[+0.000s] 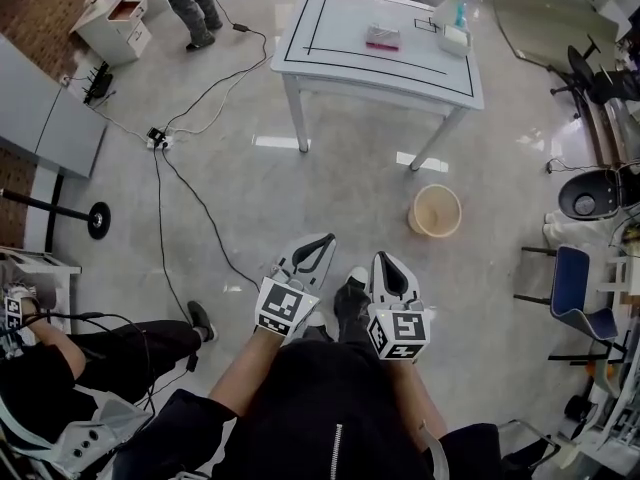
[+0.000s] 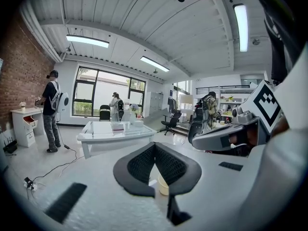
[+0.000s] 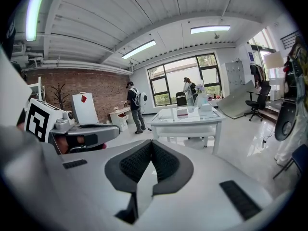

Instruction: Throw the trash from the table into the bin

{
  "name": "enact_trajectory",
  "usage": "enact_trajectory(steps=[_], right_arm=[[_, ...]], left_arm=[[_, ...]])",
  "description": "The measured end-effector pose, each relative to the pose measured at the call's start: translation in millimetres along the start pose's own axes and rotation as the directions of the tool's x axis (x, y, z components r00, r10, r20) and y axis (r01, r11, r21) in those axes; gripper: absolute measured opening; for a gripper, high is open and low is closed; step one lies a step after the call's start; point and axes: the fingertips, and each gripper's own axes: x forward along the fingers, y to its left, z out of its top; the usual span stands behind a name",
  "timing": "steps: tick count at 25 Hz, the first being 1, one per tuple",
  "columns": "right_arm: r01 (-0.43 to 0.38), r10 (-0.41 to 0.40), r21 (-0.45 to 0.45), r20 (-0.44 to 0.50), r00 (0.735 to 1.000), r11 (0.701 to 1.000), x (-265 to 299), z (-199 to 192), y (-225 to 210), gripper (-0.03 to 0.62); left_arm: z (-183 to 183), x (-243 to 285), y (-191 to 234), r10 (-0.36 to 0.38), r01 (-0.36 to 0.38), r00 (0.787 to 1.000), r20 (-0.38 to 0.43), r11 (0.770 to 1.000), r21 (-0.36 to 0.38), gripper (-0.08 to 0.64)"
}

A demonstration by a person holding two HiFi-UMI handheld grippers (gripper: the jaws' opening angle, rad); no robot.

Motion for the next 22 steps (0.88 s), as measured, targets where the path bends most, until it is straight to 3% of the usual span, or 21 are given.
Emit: enact_trajectory(steps=[13,22], right_arm=[[-0.06,0.06,-0.007,-0.03,0.998,0.998,76,46,-77,0.009],[-0.09,0.089,-0.003,-0.019,0.996,0.996,101,72,-117,0.009]], left_arm=[[37,103,34,0.048,-0.048,0.999,-0.015,0.999,-0.005,0.008],[55,146,47,0.088,-0.088,0.996,-0.026,0.996,-0.004,0.008]])
